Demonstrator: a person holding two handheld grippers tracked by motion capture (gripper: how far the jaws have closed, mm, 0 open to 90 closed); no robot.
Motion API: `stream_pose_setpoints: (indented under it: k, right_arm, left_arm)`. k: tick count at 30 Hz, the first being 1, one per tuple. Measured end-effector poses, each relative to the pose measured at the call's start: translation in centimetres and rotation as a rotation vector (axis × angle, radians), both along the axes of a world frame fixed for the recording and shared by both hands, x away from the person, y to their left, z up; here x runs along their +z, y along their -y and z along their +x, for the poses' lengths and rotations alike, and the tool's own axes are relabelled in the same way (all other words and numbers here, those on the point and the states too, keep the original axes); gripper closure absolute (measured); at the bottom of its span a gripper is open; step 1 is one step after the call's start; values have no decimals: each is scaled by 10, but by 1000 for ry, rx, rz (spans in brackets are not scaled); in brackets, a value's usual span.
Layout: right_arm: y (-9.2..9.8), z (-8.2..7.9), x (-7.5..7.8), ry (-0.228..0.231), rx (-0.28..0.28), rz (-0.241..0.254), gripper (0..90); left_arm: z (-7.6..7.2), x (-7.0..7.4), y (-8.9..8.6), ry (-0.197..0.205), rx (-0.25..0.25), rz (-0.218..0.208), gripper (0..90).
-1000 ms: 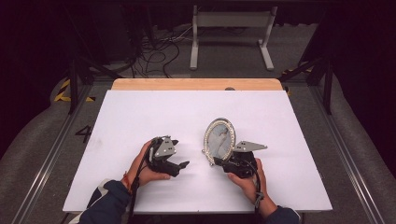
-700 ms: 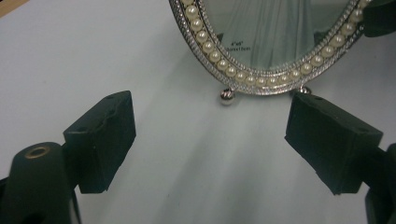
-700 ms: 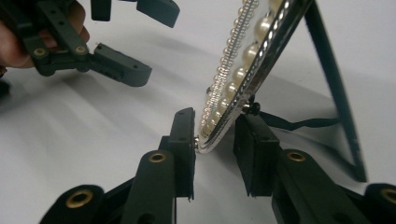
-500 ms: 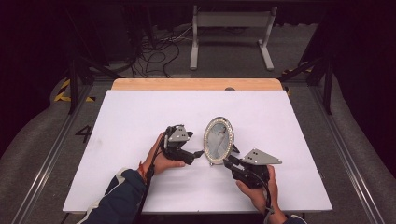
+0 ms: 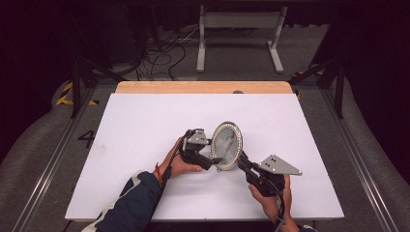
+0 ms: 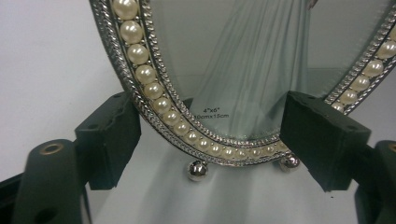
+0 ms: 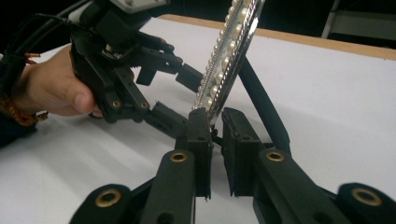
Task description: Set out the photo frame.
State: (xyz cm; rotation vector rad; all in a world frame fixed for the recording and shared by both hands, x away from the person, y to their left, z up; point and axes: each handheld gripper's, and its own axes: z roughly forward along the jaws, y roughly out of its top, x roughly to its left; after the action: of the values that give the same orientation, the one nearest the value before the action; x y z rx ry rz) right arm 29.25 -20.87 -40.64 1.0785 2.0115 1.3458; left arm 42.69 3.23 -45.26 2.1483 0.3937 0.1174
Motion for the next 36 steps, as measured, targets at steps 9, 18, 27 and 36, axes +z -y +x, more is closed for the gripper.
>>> stream_pose_setpoints:
  k: [9, 18, 27, 36]
  right_arm:
    - [0, 1, 0, 9, 13, 1, 857]
    - [-2, 4, -2, -19, 14, -12, 846]
    - [-1, 8, -3, -26, 10, -8, 838]
    - [-2, 8, -4, -18, -1, -18, 784]
  left_arm:
    - [1, -4, -3, -38, -14, 16, 243]
    - [-2, -4, -7, -31, -12, 34, 272]
    - [-3, -3, -11, -31, -5, 18, 265]
    - [0, 0, -8, -21, 20, -50, 214]
